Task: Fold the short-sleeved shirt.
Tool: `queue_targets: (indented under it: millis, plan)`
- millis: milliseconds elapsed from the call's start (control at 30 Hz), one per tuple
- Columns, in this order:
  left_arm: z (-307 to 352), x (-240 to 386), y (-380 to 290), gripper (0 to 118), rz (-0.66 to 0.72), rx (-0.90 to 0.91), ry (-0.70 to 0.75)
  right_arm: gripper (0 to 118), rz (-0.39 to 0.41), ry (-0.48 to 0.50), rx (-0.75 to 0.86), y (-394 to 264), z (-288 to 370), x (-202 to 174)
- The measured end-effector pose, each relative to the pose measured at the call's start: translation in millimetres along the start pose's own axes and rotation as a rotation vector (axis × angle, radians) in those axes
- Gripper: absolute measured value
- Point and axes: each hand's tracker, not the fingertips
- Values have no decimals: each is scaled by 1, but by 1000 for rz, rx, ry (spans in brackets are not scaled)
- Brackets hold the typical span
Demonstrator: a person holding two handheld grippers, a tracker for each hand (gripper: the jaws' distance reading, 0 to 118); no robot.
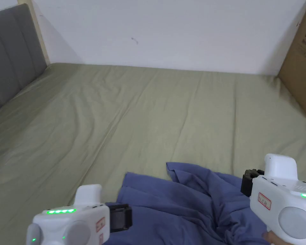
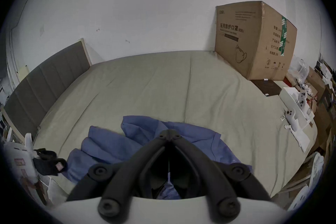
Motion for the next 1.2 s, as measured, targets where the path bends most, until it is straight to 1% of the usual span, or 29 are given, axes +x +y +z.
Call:
queue_targets:
  millis: [67, 133, 200, 233, 267, 300, 333, 367, 400, 433, 500, 533, 567, 600, 633, 667, 700, 733, 767, 800, 833, 867, 933, 967, 1067, 1100, 1133, 1167, 1200]
  plan:
    - [-5, -19, -3, 106, 50, -35, 30, 0, -7, 0, -5, -1, -1, 2]
    - [-13, -30, -10, 103, 83, -92, 36, 0, -14, -4, -18, -4, -4, 3]
    - [-20, -39, -17, 98, 69, -108, 25, 0, -5, -10, -31, -6, -5, 3]
    - [-26, -36, -21, 93, 63, -138, 19, 0, 9, -24, -35, -8, -7, 2]
    - [-31, -37, -25, 70, 58, -153, 16, 0, 18, -31, -39, -9, -8, 1]
    - [-37, -37, -29, 53, 48, -182, 40, 0, 22, -32, -46, -11, -11, 2]
    - [-41, -34, -32, 48, -15, -174, 134, 0, 19, -29, -53, -12, -13, 3]
    - [-38, -25, -34, 41, -53, -144, 126, 0, 13, -24, -60, -12, -14, 4]
    - [-35, -23, -32, 27, -52, -149, 104, 0, 6, -17, -67, -13, -17, 5]
    - [-33, -23, -29, 3, -64, -153, 90, 0, 4, -14, -72, -13, -19, 6]
    - [-32, -14, -24, 1, -81, -147, 113, 0, 6, -20, -84, -9, -27, 8]
    - [-32, -12, -22, 1, -105, -175, 97, 0, 4, -13, -92, -5, -32, 11]
    - [-31, -11, -20, 1, -142, -183, 112, 0, 1, -1, -94, 0, -37, 15]
    - [-26, -9, -19, 1, -131, -171, 111, 0, -8, 20, -96, 9, -44, 20]
    - [-22, -7, -17, 1, -131, -165, 108, 2, 1, 39, -108, 18, -53, 25]
    - [-18, -6, -14, 1, -137, -160, 103, 24, 7, 41, -128, 27, -63, 30]
    - [-13, -6, -11, 1, -137, -148, 85, 42, 1, 57, -168, 37, -76, 37]
    - [-9, -6, -7, 1, -127, -136, 73, 52, 7, 78, -218, 46, -91, 44]
    - [-8, -6, -4, 1, -115, -133, 67, 62, 8, 79, -234, 53, -107, 49]
    - [-6, -6, 0, 1, -107, -130, 64, 85, 21, 89, -258, 58, -125, 53]
    - [-6, -5, 3, 1, -106, -130, 64, 89, 37, 96, -299, 62, -141, 56]
    - [-7, -4, 5, 1, -103, -129, 65, 89, 47, 85, -331, 63, -152, 56]
    - [-12, -2, 8, 1, -104, -130, 67, 89, 89, 129, -407, 58, -185, 55]
    - [-13, 0, 9, 1, -108, -137, 71, 89, 106, 124, -449, 51, -194, 50]
    - [-17, 2, 12, 1, -117, -146, 75, 87, 181, 43, -564, 29, -230, 46]
    - [-19, 2, 13, 1, -108, -150, 69, 84, 185, 26, -605, 20, -233, 45]
    - [-20, 1, 14, 1, -95, -155, 65, 83, 182, 49, -606, 14, -236, 45]
    - [-23, -4, 14, 1, -84, -159, 61, 83, 178, 52, -581, 12, -236, 45]
    - [-23, -4, 14, 1, -73, -160, 57, 80, 168, 50, -576, 15, -234, 44]
